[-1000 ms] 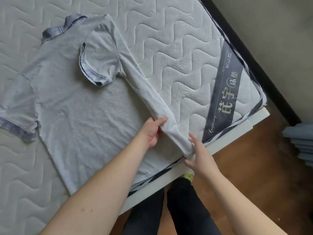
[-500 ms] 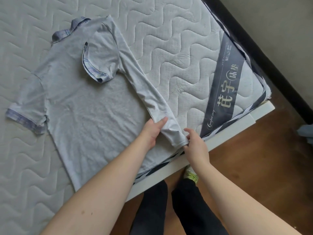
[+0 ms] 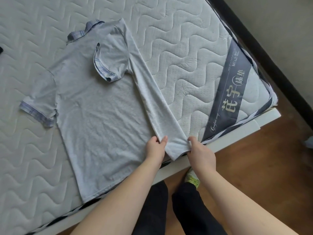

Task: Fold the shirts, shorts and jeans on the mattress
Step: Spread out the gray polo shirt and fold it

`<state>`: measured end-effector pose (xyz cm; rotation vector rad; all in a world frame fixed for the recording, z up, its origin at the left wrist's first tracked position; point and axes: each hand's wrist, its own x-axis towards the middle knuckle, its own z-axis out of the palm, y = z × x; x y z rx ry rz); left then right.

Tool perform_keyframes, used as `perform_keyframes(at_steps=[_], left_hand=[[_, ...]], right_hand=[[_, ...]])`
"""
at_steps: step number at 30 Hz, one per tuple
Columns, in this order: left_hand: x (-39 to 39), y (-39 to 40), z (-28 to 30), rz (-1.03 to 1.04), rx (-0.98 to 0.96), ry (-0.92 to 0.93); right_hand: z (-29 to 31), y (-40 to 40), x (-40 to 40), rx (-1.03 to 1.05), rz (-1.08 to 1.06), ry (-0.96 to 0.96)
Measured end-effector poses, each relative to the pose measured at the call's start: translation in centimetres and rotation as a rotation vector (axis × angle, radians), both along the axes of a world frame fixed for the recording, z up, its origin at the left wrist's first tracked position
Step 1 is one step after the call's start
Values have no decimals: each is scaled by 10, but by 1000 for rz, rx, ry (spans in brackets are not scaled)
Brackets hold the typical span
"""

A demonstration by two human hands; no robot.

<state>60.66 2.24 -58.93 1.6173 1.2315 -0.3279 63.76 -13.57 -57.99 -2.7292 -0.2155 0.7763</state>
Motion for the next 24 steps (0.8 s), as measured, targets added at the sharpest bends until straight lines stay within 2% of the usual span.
perform_keyframes(at_steps=[4,9,12,18,24], left_hand=[[-1,2,4,17,-145,-25],[-3,6,8,-101,-242,44],[-2,6,7,-139,-144,111],[-11,10,6,-380,125,248],[-14,24,5,-381,106,183]], right_hand=[[-2,-6,-4,-23,-28,-3],[0,-7,-8,55,-95,-15],[0,-5,-6,-11,-59,-22],[1,-8,-2,-141,63,29],[18,7,7,-114,-2,11]])
